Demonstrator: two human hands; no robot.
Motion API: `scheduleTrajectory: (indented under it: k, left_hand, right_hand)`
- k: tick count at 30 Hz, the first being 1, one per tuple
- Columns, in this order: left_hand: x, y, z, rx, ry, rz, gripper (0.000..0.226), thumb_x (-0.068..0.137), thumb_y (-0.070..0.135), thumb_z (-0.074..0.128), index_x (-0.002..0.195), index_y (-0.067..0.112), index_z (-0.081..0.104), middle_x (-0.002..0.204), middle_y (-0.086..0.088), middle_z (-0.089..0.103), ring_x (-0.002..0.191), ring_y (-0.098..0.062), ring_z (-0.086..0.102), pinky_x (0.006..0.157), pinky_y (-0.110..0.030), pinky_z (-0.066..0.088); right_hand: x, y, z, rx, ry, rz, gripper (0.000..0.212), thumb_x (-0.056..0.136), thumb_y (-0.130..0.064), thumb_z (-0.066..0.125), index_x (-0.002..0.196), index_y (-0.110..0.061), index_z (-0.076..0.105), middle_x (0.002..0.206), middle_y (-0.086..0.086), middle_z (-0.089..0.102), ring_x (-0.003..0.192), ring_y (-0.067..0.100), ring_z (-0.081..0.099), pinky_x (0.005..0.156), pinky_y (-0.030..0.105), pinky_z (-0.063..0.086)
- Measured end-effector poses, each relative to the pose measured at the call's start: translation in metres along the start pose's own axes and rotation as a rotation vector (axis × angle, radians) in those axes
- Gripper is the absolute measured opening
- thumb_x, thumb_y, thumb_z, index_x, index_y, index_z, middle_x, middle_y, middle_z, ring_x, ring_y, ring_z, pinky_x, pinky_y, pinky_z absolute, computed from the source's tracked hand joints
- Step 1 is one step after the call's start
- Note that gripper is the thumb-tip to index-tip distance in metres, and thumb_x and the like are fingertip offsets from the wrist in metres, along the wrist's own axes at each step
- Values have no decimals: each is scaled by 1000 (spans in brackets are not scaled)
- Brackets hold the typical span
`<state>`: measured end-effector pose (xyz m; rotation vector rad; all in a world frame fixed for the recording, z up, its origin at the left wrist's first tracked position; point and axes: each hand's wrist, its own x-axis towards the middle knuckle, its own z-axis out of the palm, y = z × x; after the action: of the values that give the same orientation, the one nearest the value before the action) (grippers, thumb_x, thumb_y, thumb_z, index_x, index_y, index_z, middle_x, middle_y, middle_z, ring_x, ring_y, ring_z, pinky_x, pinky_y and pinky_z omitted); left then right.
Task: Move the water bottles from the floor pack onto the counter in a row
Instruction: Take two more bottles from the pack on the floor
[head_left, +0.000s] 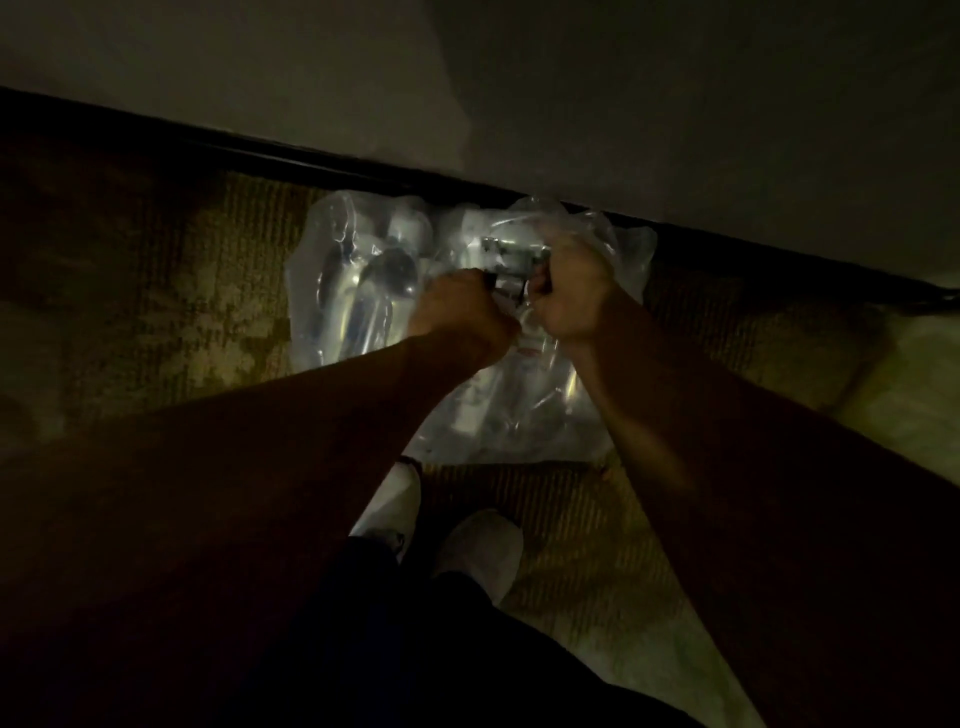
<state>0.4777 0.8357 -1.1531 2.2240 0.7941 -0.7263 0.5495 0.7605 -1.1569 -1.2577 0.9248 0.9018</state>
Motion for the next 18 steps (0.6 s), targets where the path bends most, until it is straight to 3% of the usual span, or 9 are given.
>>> scheduleTrajectory:
  k: [3, 5, 7, 8, 11, 16, 18]
  left_hand:
    - [-16, 1, -1, 0, 36, 51, 27, 84, 27, 69, 110, 20, 67, 100, 4, 68, 78, -9, 55, 63, -23, 43]
    - [-28, 0, -3, 25, 56, 68, 25, 85, 31, 68, 106, 18, 67, 100, 3, 68, 88, -14, 63, 67, -26, 45]
    - [-36, -2, -7, 33, 70, 61, 30, 83, 36, 68, 109, 21, 66, 106, 1, 68, 98, -19, 65, 70, -28, 48]
    - [-41, -4, -11, 24, 68, 54, 33, 81, 38, 71, 110, 22, 65, 108, 2, 67, 100, -19, 64, 73, -29, 48]
    - [-51, -6, -23, -67, 34, 10, 41, 75, 34, 80, 111, 23, 64, 106, 5, 66, 97, -11, 60, 74, -26, 44]
    - [-63, -7, -39, -104, 65, 13, 46, 68, 33, 86, 107, 21, 66, 105, 3, 69, 98, -16, 64, 78, -30, 52]
    - [-69, -6, -43, -124, 113, 37, 45, 70, 29, 85, 109, 21, 66, 110, 1, 69, 101, -18, 65, 82, -33, 53]
  right_hand:
    - [-17, 1, -6, -21, -36, 105, 19, 97, -21, 55, 78, -17, 53, 66, -4, 58, 52, 4, 50, 35, 10, 41]
    - [-35, 3, -11, -15, -67, 169, 13, 95, -20, 59, 84, -13, 58, 86, 3, 63, 69, 12, 56, 51, 15, 51]
    - [-49, 1, -11, -17, -47, 175, 14, 92, -23, 63, 86, -12, 60, 89, 6, 62, 74, 17, 58, 63, 20, 53]
    - [-56, 1, -10, -63, -22, 176, 15, 92, -26, 64, 87, -12, 60, 85, 5, 61, 71, 16, 58, 61, 21, 53]
    - [-70, 6, -9, -206, 61, 125, 28, 87, -36, 67, 106, -16, 62, 84, 3, 63, 59, 13, 59, 37, 16, 44]
    - [-91, 19, -15, -378, 96, 88, 30, 86, -40, 66, 97, -12, 65, 75, 2, 65, 45, 11, 59, 32, 10, 34]
    - [-96, 23, -19, -373, 116, 119, 40, 81, -49, 68, 101, -13, 68, 84, 3, 70, 57, 13, 64, 35, 11, 37]
